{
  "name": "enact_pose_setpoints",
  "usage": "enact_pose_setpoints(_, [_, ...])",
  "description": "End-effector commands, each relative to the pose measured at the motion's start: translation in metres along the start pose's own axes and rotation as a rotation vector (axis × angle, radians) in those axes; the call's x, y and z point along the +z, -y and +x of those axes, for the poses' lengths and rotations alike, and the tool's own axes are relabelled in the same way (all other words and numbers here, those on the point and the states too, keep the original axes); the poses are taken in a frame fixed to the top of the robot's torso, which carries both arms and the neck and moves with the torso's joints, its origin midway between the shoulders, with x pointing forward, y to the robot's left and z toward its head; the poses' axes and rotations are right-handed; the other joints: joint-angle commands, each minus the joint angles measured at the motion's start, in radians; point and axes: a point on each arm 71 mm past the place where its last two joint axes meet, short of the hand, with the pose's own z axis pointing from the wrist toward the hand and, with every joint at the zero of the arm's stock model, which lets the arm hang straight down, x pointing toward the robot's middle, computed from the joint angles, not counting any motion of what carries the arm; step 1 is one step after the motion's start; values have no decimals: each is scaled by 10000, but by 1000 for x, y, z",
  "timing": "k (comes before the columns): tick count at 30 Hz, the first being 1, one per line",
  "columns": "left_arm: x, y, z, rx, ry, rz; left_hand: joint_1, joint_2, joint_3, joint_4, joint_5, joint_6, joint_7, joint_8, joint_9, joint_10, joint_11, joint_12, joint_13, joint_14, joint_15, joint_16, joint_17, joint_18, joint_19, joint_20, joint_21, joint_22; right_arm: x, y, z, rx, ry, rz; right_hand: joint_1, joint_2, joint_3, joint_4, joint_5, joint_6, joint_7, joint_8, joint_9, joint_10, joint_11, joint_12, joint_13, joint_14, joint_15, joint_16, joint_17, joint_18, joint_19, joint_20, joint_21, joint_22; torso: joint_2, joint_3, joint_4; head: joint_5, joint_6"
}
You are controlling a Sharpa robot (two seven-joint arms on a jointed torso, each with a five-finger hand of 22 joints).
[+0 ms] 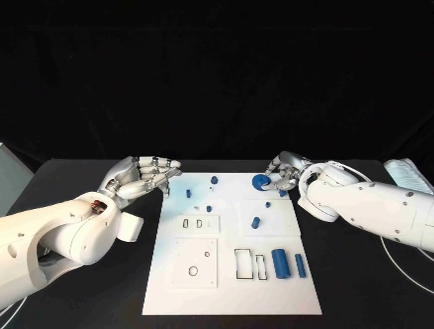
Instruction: Assemble the parts on the task board
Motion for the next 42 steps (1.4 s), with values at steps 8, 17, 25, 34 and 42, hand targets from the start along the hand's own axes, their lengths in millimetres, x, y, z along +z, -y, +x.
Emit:
enact_pose_setpoints(8, [0,1,2,-116,-213,3,38,18,65,-22,-67,-35,-65,65,16,-90,7,-32,16,9,-12,-59,-17,78,-52,-13,36,9,4,-3,2,38,396,151,-24,119,66,31,-19,12,20,41,18,880,75,51,2463,1025,79,63,2625,-140,1047,51,21,2631,0,7,-8,26,-75])
enact_pose_setpoints(17, [1,1,2,-117,-225,-10,38,18,65,-22,-67,-35,-65,65,16,-90,7,-32,16,9,-12,-59,-17,78,-52,-13,36,9,5,-6,7,-67,187,156,89,229,218,-54,-18,178,-23,139,32,883,39,53,2468,1025,54,63,2625,-140,1047,39,21,2631,-9,18,-23,46,-97])
enact_pose_setpoints(25, [0,1,2,-109,-210,-23,38,28,86,-24,-67,-45,-60,66,27,-103,10,-37,19,11,-10,-63,-22,81,-81,-11,56,14,5,-6,11,-277,40,164,264,291,412,-214,-19,308,-52,177,12,920,11,79,2508,1025,25,63,2625,-140,1047,15,21,2631,-10,15,-31,35,-113])
enact_pose_setpoints(34, [0,1,1,-103,-198,-35,46,40,99,-27,-65,-46,-60,67,30,-106,10,-37,20,12,-10,-64,-23,82,-89,-10,62,15,5,-10,12,-665,183,-141,436,331,679,-412,-20,542,-116,241,-17,993,-42,132,2583,1025,-32,63,2625,-140,1047,-28,21,2631,-9,15,-24,31,-123])
enact_pose_setpoints(42, [0,1,1,-102,-197,-39,56,50,111,-33,-65,-47,-60,68,33,-108,10,-38,21,13,-10,-66,-25,84,-97,-10,67,16,2,-20,9,-888,1035,-846,310,496,1407,-502,-19,1043,-306,332,-114,1036,-213,164,2628,1025,-254,63,2625,-140,1047,-227,21,2631,-9,17,-29,28,-94])
